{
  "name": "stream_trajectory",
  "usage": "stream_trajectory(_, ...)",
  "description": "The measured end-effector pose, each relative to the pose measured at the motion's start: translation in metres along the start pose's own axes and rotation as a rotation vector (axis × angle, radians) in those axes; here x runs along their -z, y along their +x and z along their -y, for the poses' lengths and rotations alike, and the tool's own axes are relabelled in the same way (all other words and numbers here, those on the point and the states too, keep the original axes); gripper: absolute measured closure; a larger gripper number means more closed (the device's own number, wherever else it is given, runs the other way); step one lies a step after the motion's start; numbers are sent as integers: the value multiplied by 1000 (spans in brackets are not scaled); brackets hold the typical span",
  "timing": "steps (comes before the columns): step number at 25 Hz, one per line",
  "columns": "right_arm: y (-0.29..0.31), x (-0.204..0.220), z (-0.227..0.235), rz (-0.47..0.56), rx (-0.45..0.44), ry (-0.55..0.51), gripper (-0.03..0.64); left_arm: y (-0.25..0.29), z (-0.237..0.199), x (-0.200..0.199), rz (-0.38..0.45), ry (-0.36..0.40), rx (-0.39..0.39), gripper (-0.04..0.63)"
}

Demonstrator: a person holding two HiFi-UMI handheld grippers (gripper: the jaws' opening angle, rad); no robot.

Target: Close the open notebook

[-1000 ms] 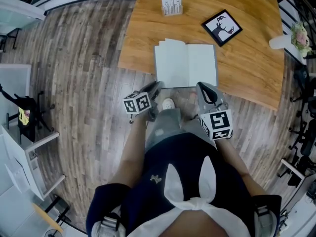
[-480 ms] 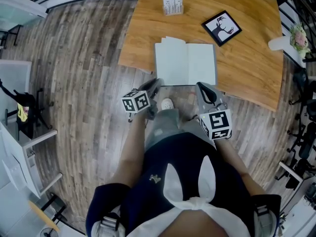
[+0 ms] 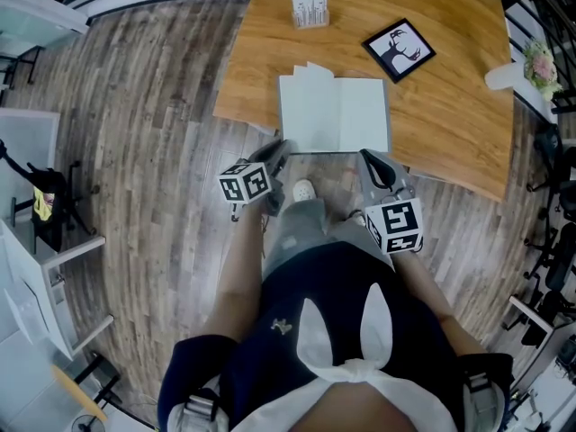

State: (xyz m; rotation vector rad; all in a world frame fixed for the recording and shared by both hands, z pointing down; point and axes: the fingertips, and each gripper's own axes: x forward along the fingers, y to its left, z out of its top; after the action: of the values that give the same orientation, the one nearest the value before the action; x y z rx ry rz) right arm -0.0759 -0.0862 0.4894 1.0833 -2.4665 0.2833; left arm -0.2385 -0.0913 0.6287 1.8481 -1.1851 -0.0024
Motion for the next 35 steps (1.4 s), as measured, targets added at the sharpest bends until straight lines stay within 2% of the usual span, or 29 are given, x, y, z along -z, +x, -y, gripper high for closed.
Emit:
stream_trajectory(8, -15, 0, 9, 6, -3, -10, 618, -4, 20, -8, -29, 78, -77, 531)
stream_trajectory(35, -56, 11, 52, 24, -16, -12, 618, 4, 88, -21, -5, 189, -187, 546)
